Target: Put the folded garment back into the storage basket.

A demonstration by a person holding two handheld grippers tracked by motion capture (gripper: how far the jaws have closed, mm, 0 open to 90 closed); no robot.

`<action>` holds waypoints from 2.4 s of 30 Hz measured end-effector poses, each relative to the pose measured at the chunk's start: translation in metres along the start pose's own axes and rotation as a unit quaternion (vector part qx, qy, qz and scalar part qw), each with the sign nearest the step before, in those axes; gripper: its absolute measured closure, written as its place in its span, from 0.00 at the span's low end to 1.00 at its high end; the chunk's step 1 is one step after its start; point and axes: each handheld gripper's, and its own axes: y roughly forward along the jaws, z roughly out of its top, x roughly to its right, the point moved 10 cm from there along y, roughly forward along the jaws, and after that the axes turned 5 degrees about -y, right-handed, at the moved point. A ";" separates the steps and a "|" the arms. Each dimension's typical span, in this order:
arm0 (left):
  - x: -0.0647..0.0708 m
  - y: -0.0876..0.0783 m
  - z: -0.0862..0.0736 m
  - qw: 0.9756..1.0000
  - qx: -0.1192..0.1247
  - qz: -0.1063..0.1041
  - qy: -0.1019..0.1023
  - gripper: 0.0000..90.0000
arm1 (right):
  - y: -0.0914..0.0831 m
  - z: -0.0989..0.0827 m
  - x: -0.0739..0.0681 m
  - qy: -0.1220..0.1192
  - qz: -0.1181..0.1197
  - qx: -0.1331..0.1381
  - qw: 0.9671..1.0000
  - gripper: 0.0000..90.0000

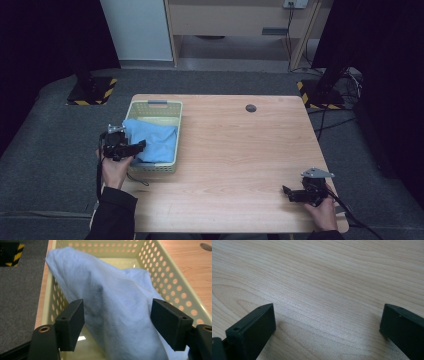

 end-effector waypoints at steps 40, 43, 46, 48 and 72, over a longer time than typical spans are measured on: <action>-0.025 0.022 0.000 0.989 -0.042 0.101 0.100 0.34 | 0.000 0.000 -0.001 -0.002 0.002 0.001 1.000 0.00; -0.005 0.011 0.012 0.998 0.009 -0.001 0.064 0.34 | 0.000 0.000 -0.001 -0.003 0.002 0.000 1.000 0.00; 0.004 0.010 0.013 0.998 0.013 -0.030 0.055 0.35 | 0.000 0.000 -0.001 -0.003 0.002 0.000 1.000 0.00; 0.003 0.012 0.011 0.998 0.005 -0.018 0.060 0.35 | 0.000 0.000 -0.001 -0.003 0.002 0.000 1.000 0.00; -0.009 0.050 -0.030 0.994 -0.101 -0.023 0.046 0.30 | 0.000 0.000 -0.001 -0.003 0.002 0.000 1.000 0.00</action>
